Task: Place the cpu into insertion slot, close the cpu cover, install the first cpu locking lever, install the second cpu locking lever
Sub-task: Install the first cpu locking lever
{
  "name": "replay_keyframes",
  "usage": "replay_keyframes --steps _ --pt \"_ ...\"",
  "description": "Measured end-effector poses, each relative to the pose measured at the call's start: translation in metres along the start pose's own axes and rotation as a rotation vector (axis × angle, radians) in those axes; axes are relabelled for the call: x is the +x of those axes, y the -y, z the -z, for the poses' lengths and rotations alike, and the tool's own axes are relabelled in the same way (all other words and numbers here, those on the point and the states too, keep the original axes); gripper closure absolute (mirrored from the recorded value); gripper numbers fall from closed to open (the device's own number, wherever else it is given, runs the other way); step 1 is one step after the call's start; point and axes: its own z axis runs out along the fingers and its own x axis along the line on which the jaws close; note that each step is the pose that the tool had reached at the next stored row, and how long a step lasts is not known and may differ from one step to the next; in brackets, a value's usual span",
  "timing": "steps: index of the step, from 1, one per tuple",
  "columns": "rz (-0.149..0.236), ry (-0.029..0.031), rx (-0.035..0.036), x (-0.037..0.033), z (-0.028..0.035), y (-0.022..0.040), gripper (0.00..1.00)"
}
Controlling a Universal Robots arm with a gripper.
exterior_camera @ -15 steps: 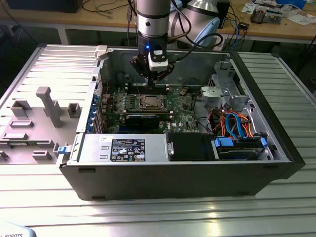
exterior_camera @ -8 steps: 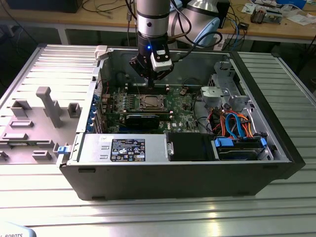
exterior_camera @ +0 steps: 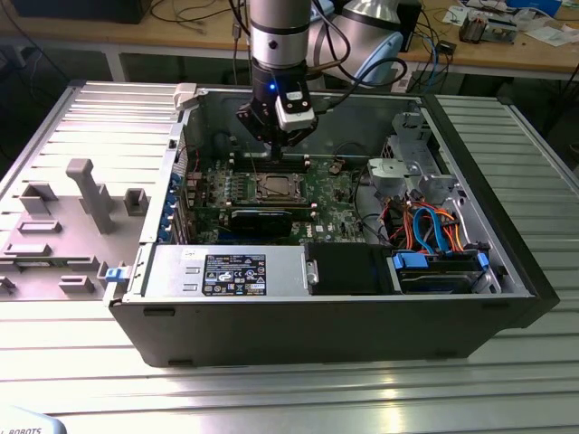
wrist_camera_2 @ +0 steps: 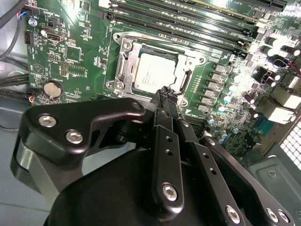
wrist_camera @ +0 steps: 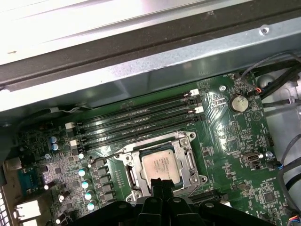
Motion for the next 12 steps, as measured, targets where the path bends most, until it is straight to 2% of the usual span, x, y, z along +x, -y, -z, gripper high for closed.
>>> replay_keyframes --steps 12 --pt "0.000 0.0000 0.0001 0.0044 0.0001 0.0014 0.89"
